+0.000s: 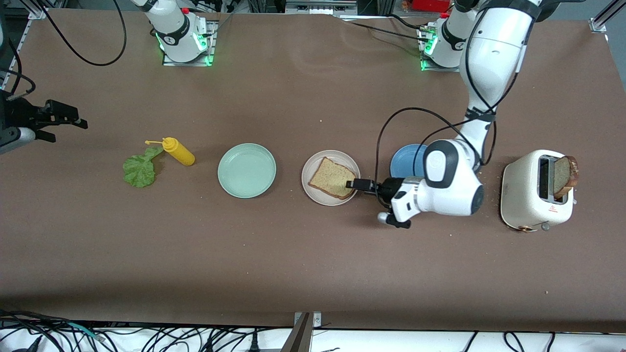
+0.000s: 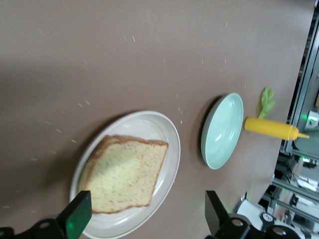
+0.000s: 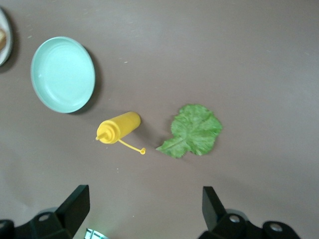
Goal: Make sandwich in beige plate with both arms
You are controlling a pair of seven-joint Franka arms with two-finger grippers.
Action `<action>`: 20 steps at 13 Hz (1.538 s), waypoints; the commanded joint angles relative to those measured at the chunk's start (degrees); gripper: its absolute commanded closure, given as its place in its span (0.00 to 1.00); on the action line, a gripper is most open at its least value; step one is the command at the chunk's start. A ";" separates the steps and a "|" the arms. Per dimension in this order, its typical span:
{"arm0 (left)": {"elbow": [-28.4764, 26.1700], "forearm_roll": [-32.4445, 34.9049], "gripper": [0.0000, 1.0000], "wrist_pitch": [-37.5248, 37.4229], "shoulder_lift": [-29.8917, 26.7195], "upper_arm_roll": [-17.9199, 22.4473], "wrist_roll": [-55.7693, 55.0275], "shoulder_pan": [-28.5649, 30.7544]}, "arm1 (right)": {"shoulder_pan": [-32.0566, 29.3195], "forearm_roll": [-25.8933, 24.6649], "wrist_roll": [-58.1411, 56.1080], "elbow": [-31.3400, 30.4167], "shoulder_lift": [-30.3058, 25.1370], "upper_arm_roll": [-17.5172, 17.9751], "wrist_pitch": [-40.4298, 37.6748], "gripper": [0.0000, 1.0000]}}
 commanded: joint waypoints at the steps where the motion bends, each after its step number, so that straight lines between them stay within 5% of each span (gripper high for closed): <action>1: -1.16 7.64 0.00 -0.35 -4.78 4.08 0.37 -0.11 | 0.00 5.88 -13.45 -9.48 -5.25 -1.11 4.38 0.00; 9: -1.33 32.42 0.00 -2.36 -9.88 14.55 -0.24 0.15 | 0.00 23.98 -50.98 -21.96 -2.54 -9.89 7.02 0.00; 13: -1.24 40.54 0.00 -8.77 -15.58 15.00 0.19 4.53 | -0.18 34.45 -69.37 -25.31 4.75 -13.51 6.24 0.00; 20: -0.54 52.15 0.00 -14.14 -23.59 15.78 -0.51 7.36 | -1.85 50.71 -97.06 -26.64 19.60 -13.86 3.69 0.00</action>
